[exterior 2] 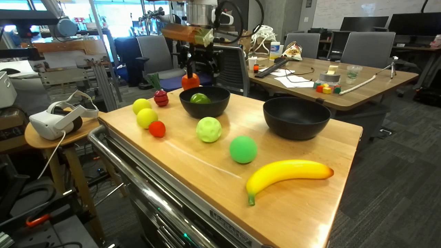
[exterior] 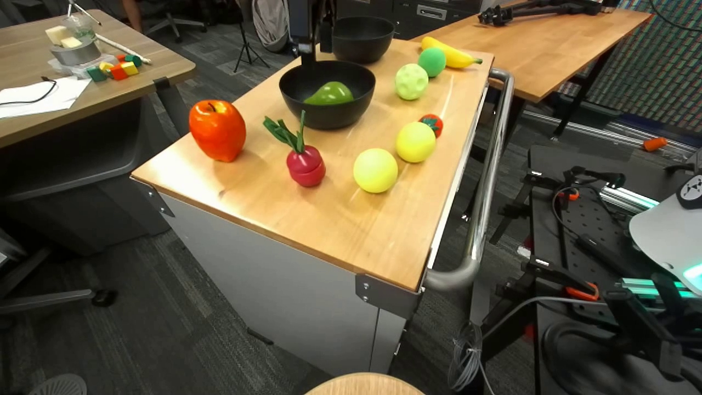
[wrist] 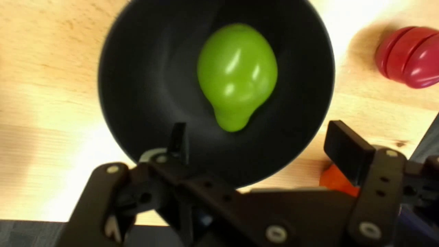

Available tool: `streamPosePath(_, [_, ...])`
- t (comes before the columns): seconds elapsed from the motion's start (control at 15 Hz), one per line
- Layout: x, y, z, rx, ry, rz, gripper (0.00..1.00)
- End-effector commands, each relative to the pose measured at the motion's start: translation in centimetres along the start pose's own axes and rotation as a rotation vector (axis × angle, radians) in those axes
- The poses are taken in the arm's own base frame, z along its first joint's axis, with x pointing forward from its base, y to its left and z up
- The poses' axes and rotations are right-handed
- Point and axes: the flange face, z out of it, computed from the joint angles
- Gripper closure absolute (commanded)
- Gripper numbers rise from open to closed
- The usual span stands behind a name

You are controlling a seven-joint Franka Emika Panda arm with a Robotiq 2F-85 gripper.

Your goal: Pick up all the fruit plush toy from the table and put them in the two black bowl

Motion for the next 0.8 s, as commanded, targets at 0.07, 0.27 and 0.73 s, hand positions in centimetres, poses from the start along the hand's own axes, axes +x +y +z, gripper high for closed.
streamPosePath(0.07, [-4.5, 0.1, -7.9, -0.131, -0.062, 0.119, 0.0])
streamPosePath(0.27, [-7.5, -0.6, -8.3, -0.035, -0.118, 0.183, 0.0])
streamPosePath(0.73, [-8.0, -1.6, -5.7, 0.083, -0.133, 0.198, 0.0])
